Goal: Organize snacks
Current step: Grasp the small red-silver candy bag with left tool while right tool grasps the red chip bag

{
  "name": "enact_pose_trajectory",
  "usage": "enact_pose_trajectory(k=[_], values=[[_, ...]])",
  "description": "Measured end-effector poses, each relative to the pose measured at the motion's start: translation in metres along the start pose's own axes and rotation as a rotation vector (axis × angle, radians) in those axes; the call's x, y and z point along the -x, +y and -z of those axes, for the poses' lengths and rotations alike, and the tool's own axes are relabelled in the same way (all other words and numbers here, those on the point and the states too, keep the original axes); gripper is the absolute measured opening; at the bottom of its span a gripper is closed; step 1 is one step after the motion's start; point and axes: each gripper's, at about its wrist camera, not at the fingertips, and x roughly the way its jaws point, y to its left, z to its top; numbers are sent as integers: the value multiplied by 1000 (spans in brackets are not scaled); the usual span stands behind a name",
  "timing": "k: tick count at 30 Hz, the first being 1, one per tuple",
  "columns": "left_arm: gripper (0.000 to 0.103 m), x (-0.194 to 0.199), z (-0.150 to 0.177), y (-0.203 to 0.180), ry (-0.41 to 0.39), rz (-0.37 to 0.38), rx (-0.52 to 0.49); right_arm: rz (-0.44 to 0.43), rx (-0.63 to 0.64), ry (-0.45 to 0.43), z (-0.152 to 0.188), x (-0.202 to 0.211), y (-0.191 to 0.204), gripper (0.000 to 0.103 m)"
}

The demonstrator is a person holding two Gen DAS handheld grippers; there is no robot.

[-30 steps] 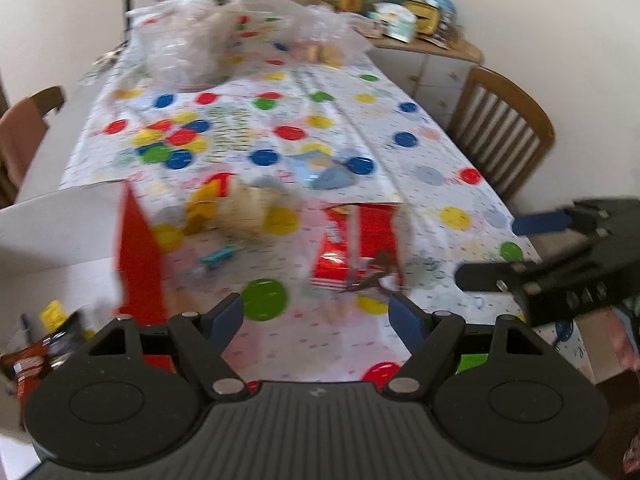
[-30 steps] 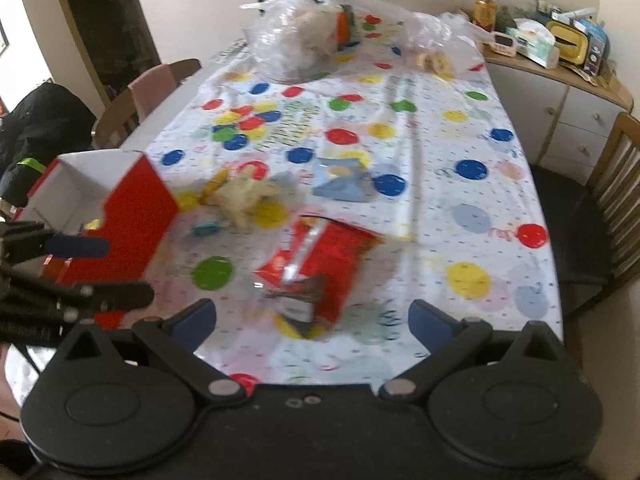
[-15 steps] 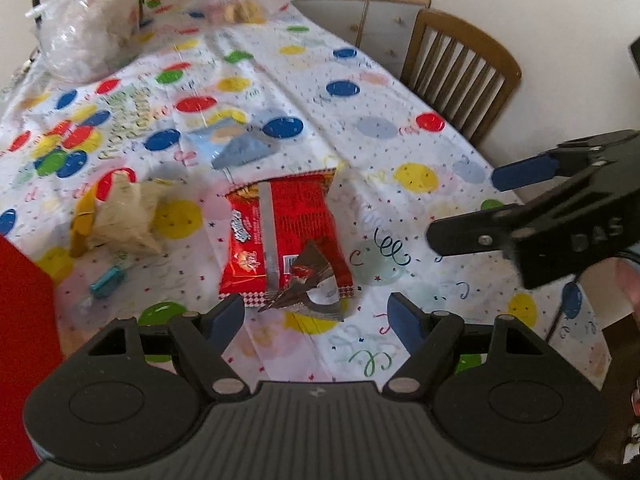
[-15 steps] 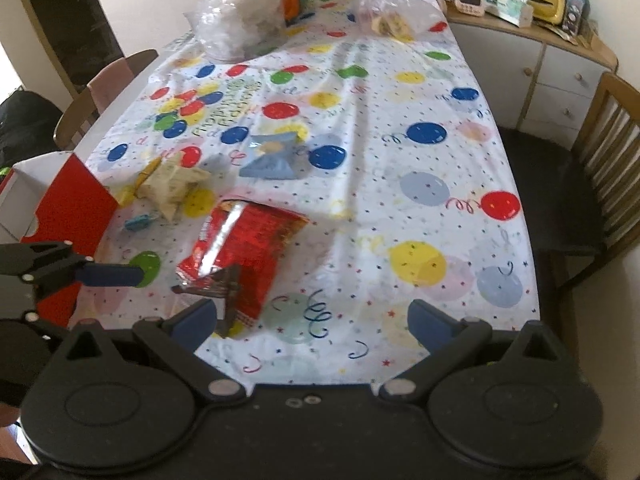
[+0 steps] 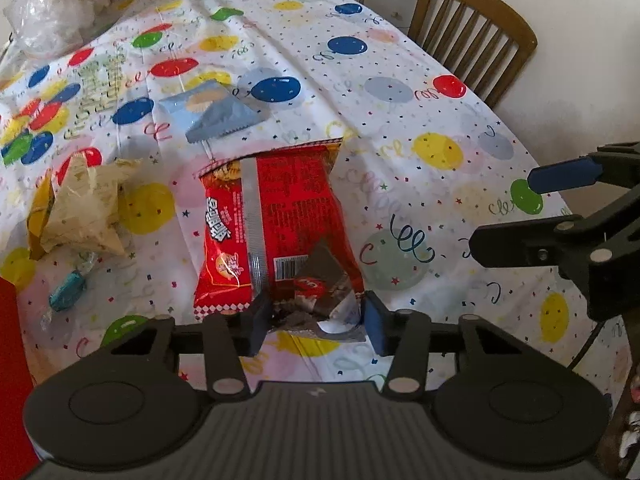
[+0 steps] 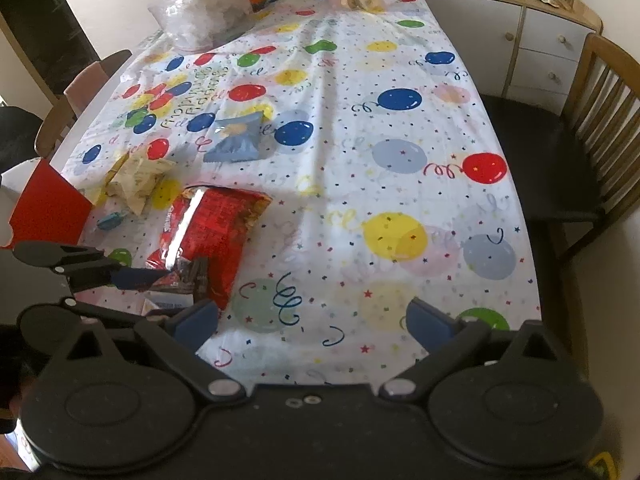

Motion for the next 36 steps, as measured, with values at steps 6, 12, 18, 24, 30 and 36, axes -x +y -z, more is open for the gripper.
enact_pose_trajectory(k=[6,12,18,24,30,36], values=[[41,2,1,4,-4,4,12,-7,7,4,-3,-5,6,100],[37,8,7,17,0,7,73,-20,25,7,-10,-11,21,100],[37,23,17,36,-8,2,143,-44,43,9,-19,-23,43,100],[37,39,29,55,-14,-18,210,-58,20,11,-35,-48,67,100],[37,59,43,68,-27,-43,259,-18,-41,23,-48,-75,82,100],[37,76,52,75,-40,-48,291,43,-152,43,-58,-93,90,100]])
